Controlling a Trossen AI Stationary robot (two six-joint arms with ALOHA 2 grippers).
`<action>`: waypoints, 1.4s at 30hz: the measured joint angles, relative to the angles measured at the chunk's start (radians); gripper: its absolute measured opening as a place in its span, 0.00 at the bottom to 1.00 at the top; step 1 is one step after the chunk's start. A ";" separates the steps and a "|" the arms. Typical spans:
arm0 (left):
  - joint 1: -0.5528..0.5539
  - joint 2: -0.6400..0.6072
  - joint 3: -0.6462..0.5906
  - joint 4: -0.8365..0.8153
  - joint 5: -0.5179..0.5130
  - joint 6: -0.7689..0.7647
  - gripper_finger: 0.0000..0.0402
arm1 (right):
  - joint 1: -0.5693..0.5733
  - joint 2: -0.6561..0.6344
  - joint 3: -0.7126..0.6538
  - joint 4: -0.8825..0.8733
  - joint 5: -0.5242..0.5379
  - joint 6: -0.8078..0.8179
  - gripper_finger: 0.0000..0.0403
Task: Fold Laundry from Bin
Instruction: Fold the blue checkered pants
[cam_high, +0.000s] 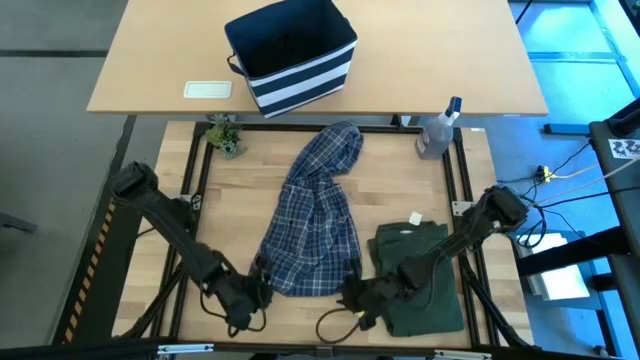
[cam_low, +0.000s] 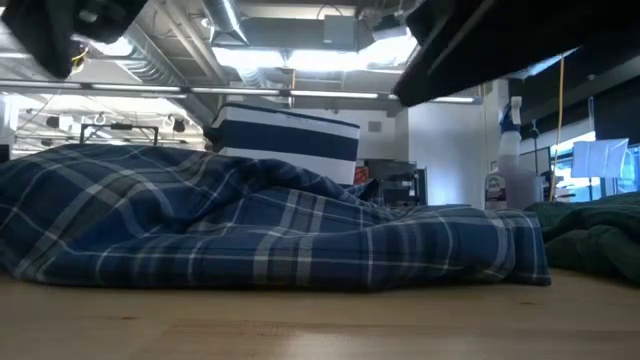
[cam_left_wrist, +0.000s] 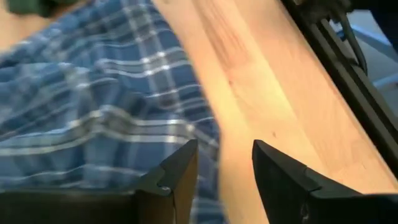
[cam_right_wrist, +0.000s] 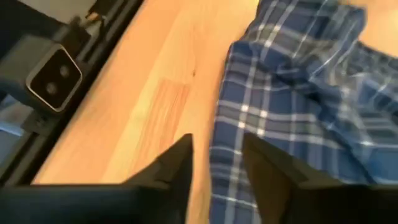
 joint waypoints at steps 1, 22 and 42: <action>-0.002 0.024 0.000 0.022 0.000 0.001 0.39 | 0.007 0.017 0.000 0.012 0.006 0.000 0.38; -0.033 0.154 -0.002 -0.177 -0.175 0.312 0.83 | 0.012 0.149 0.055 -0.217 0.163 -0.101 0.69; -0.049 0.262 -0.004 -0.187 -0.297 0.240 0.53 | 0.008 0.217 0.058 -0.240 0.209 -0.121 0.38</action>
